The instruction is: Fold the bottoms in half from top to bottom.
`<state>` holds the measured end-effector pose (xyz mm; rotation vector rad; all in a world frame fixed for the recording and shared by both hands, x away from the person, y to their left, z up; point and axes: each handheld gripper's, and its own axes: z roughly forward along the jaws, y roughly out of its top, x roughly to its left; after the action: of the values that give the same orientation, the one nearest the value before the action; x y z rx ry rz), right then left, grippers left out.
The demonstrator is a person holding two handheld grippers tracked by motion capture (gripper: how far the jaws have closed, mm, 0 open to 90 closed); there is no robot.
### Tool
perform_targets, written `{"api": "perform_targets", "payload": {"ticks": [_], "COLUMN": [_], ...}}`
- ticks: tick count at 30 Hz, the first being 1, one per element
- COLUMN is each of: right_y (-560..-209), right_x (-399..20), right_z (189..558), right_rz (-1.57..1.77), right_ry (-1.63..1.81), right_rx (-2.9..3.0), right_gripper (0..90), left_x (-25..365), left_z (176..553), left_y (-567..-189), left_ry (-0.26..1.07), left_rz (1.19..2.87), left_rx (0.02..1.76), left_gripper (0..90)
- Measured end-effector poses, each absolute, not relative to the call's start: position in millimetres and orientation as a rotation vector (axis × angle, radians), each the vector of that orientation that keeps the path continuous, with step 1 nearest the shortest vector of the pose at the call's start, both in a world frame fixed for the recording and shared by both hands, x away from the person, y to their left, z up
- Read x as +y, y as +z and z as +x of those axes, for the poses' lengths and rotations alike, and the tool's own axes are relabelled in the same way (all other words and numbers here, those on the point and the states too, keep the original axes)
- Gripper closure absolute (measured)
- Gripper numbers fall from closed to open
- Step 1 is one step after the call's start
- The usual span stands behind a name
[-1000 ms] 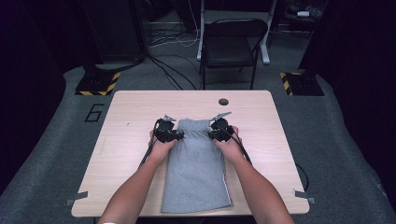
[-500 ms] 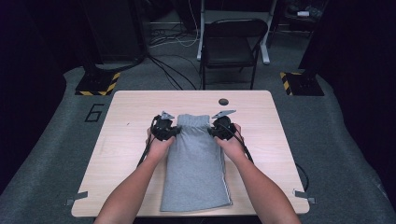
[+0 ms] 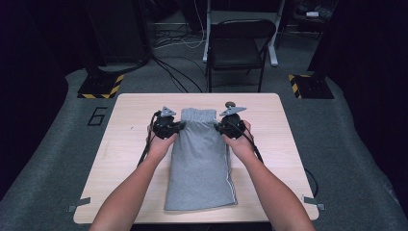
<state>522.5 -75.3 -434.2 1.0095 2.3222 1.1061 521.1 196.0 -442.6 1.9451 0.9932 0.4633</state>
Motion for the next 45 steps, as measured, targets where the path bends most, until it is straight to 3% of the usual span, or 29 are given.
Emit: {"api": "perform_targets", "payload": {"ticks": [30, 45], "right_y": [-432, -459], "right_x": [-81, -90], "right_z": [464, 429], "right_rz": [0.726, 0.743], "right_ry": [1.151, 1.174], "right_rx": [2.321, 2.359], "right_gripper": [84.1, 84.2], "left_x": [213, 208], "left_z": [466, 432], "left_y": [-444, -467], "left_ry": [0.405, 0.335], "left_rz": [1.970, 1.984], "left_rx": [0.905, 0.904], "left_gripper": [83.9, 83.8]}}
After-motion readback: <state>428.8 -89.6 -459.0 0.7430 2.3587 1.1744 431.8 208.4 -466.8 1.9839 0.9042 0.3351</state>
